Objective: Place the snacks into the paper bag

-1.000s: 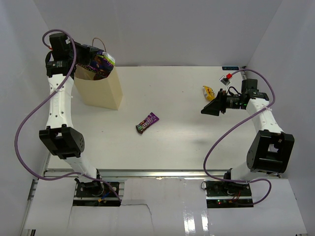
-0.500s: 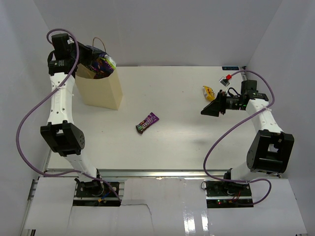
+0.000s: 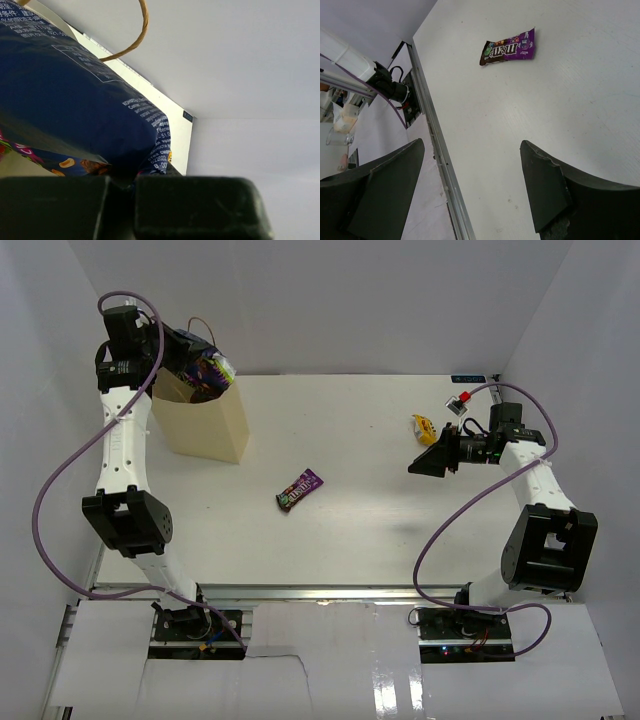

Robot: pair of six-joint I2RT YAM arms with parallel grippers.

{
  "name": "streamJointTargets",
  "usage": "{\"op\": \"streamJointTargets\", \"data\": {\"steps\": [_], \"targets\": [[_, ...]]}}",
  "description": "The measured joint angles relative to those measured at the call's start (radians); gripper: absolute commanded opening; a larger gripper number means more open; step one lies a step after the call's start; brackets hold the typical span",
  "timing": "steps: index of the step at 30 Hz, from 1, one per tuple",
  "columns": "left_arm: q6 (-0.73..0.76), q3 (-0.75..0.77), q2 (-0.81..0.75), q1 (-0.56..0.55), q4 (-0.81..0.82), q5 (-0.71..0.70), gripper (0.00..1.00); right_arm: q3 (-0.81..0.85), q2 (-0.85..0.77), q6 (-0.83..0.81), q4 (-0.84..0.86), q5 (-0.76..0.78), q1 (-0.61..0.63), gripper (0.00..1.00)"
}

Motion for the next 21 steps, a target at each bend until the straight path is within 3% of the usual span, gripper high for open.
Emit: {"op": "streamJointTargets", "data": {"steps": [18, 21], "targets": [[-0.121, -0.203, -0.047, 0.012, 0.051, 0.035, 0.0, -0.016, 0.0, 0.0, 0.005, 0.0, 0.0, 0.83], [-0.131, -0.216, -0.047, 0.018, 0.05, 0.028, 0.17, -0.016, 0.0, 0.0, 0.006, 0.0, 0.0, 0.83]]}}
